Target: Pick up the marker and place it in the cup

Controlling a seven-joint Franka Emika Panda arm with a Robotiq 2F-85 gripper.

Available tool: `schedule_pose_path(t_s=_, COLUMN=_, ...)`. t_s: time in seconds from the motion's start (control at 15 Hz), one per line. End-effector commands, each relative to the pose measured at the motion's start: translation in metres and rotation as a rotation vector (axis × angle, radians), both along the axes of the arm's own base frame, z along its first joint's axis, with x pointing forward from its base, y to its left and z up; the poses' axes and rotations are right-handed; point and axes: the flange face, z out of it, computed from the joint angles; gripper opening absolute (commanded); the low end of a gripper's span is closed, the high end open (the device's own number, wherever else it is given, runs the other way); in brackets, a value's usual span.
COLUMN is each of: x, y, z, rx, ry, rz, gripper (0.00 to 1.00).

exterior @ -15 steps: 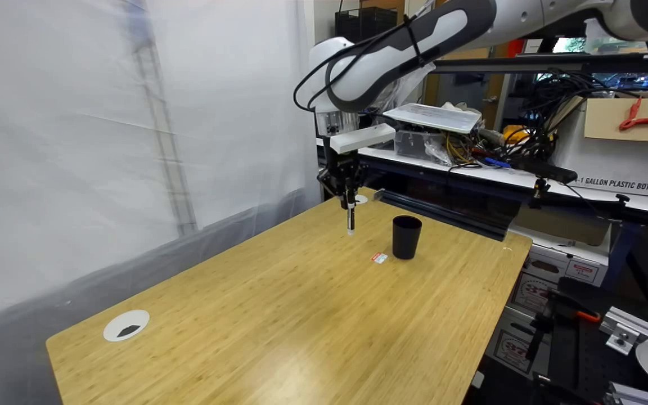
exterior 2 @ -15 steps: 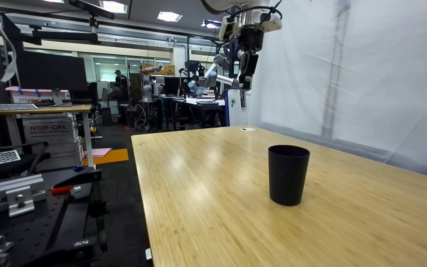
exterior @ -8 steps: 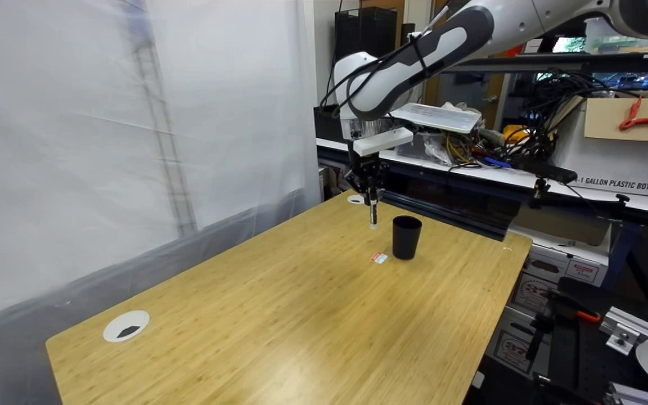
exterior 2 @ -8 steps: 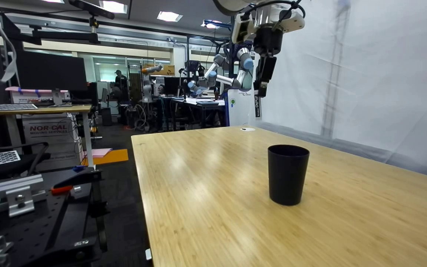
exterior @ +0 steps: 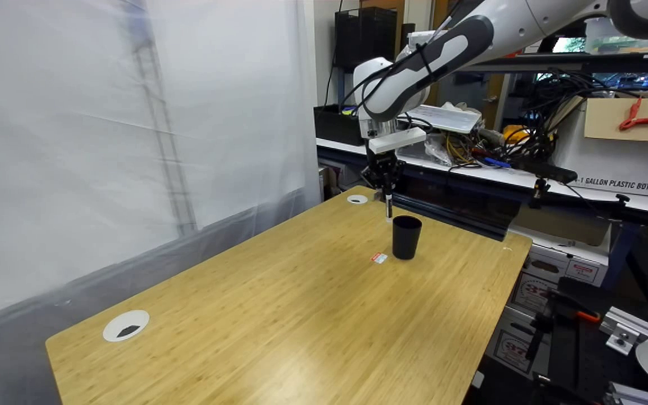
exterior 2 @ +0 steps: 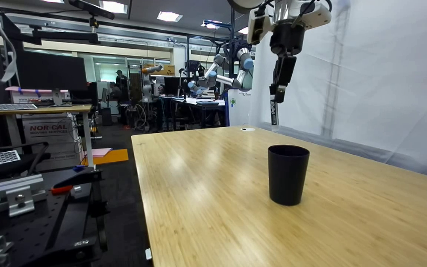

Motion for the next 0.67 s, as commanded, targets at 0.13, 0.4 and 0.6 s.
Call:
schedule_pose_path(t_s=0.13, x=-0.007, y=-0.026, z=0.006, rx=0.006, ry=-0.021, rz=-0.042, gripper=0.05)
schedule_pose_path(t_s=0.4, x=-0.014, y=-0.040, z=-0.002, rx=0.014, ry=-0.012, rz=-0.072, gripper=0.05)
schedule_pose_path(t_s=0.6, x=-0.021, y=-0.048, z=-0.013, rx=0.024, ry=-0.007, rz=-0.091, gripper=0.05)
